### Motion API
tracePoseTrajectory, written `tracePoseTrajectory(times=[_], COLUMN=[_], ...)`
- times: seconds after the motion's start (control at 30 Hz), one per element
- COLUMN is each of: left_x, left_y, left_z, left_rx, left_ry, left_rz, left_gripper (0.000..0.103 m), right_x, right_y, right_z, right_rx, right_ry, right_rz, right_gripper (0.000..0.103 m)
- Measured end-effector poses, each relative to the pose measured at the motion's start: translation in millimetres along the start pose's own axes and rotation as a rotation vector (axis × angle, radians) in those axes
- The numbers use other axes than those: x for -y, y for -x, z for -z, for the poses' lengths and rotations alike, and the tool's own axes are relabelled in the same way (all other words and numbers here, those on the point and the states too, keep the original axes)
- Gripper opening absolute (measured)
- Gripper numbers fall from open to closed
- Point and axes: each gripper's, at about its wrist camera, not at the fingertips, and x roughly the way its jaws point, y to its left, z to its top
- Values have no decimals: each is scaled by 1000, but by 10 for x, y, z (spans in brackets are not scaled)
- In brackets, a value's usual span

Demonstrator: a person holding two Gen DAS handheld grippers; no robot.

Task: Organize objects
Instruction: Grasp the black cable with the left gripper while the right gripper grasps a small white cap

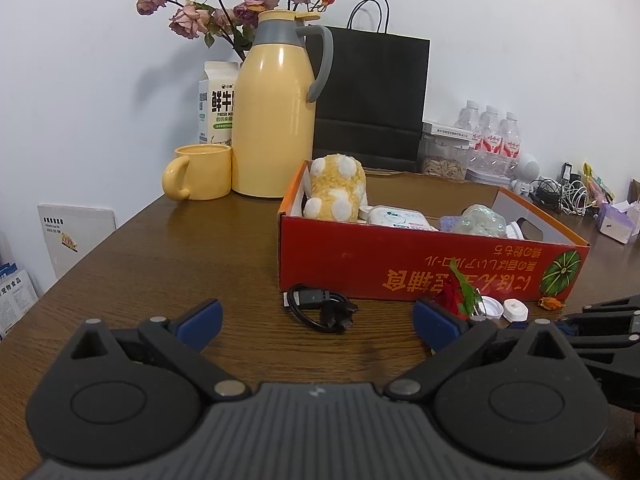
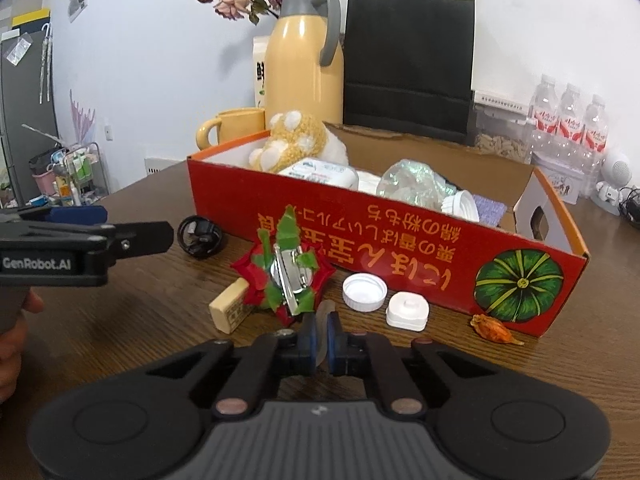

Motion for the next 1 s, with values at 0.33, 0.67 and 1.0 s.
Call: tracePoseTrajectory(times=[0.33, 0.67, 1.0], left_x=[-17, -38, 0], left_y=[-7, -31, -220], left_z=[0, -5, -91], left_rx=[-1, -12, -68], left_ry=[12, 26, -8], left_rz=[-14, -30, -52], left_gripper=[103, 103, 103], right_x=[70, 258, 346], right_y=[233, 420, 474], right_z=[49, 120, 150], right_rx=[110, 179, 201], right_ry=[-18, -65, -87], right_rz=[77, 129, 142], right_gripper=[4, 4, 4])
